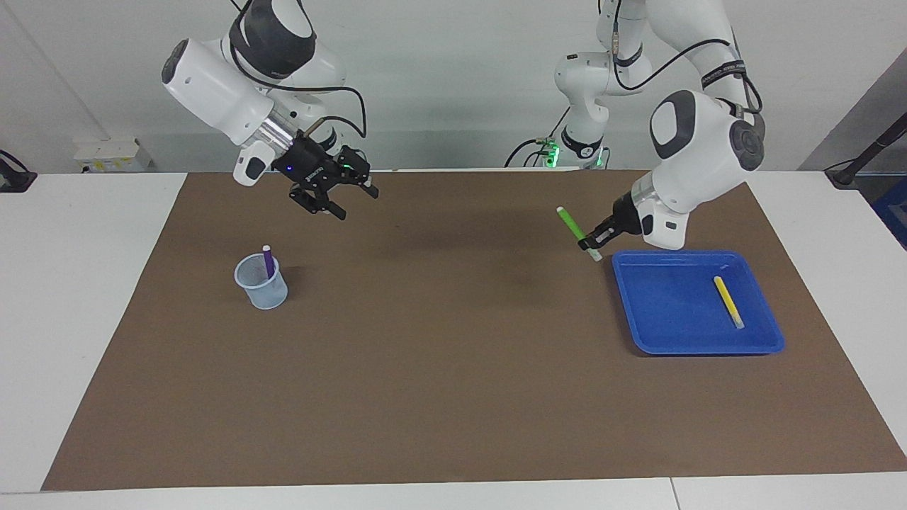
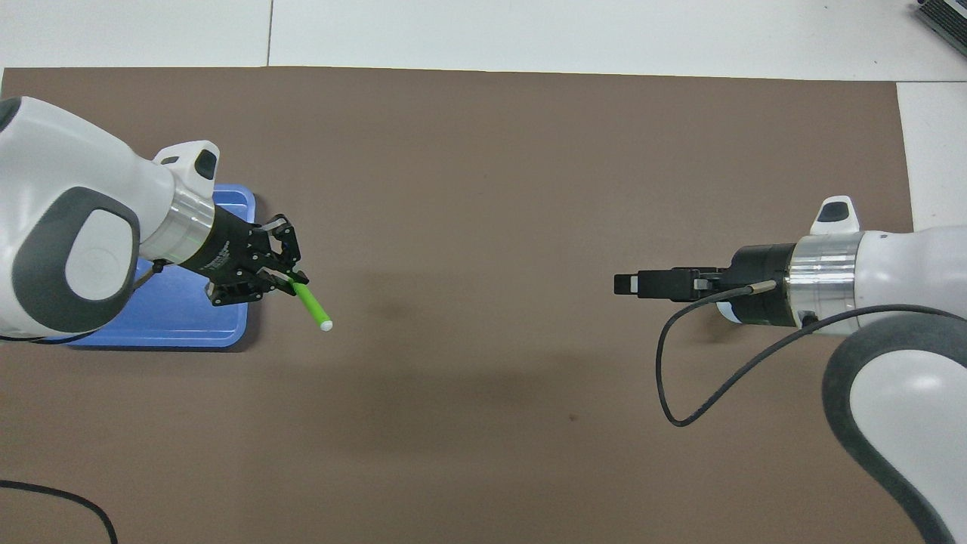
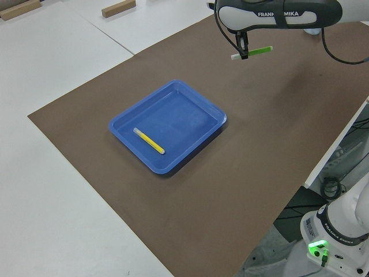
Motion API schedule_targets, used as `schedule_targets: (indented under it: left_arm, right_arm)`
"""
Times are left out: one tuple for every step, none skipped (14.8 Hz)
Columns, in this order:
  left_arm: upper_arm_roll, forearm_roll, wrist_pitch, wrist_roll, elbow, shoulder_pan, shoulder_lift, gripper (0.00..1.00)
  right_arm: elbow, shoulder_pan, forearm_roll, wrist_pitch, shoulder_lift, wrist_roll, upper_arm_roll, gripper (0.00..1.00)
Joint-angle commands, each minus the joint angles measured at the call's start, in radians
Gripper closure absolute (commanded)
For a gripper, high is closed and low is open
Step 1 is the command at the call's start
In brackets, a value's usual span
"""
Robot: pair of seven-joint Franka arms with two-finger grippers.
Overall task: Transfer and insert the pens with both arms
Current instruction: 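Lift the green pen toward the right gripper while the right gripper approaches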
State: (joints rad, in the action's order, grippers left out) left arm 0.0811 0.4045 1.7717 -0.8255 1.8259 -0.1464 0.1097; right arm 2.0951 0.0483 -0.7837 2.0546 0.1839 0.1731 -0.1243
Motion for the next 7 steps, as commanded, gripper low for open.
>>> schedule_targets:
  left_arm:
    - [-0.015,0.052,0.026,-0.168,0.013,-0.074,-0.033,1.00]
    - [-0.015,0.063,0.037,-0.216,0.013,-0.094,-0.035,1.00]
    - [-0.015,0.072,0.060,-0.268,0.015,-0.113,-0.039,1.00]
    - [-0.015,0.077,0.092,-0.323,0.015,-0.133,-0.041,1.00]
    - [-0.014,0.077,0.124,-0.395,0.015,-0.156,-0.042,1.00]
    - [-0.014,0.077,0.155,-0.456,0.015,-0.182,-0.045,1.00]
    - [-0.014,0.077,0.173,-0.507,0.015,-0.211,-0.050,1.00]
  right_arm:
    - [0.019,-0.010,-0.119,0.062,0.017,0.019,-0.058,0.11]
    - [0.025,-0.010,-0.149,0.084,0.016,0.019,-0.069,0.11]
    - [0.031,-0.001,-0.173,0.113,0.016,0.017,-0.086,0.11]
    - [0.034,0.027,-0.198,0.139,0.016,0.013,-0.086,0.11]
    - [0.042,0.045,-0.209,0.172,0.014,0.009,-0.086,0.10]
    - [0.051,0.064,-0.225,0.211,0.009,0.008,-0.087,0.10]
    - [0.052,0.093,-0.253,0.240,0.005,0.008,-0.086,0.09]
